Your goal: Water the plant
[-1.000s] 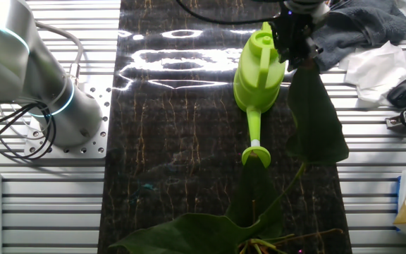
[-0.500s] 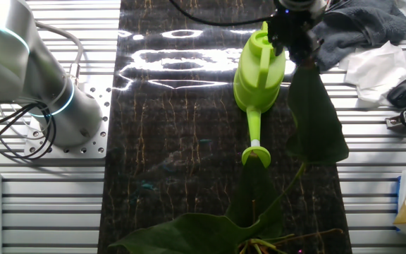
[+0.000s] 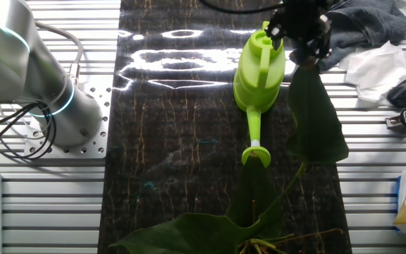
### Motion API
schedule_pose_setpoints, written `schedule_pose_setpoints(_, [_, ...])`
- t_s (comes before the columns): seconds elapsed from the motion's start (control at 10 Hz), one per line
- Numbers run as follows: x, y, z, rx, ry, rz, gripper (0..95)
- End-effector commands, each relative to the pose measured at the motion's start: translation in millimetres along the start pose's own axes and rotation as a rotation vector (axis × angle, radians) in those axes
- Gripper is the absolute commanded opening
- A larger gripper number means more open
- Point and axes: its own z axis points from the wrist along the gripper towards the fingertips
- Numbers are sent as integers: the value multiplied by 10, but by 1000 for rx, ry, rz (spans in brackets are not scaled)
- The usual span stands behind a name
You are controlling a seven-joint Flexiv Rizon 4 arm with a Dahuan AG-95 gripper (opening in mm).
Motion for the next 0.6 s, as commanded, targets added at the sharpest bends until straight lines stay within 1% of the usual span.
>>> schedule_pose_setpoints(0.1, [-64, -16, 66, 22, 17, -152, 760])
schedule_pose_setpoints(0.3, [-89, -21, 139, 18, 6, -165, 760])
schedule_pose_setpoints(0.5, [-112, -21, 204, -1, -13, -161, 760])
schedule_pose_setpoints(0.6, [-120, -20, 229, -19, -24, -148, 760])
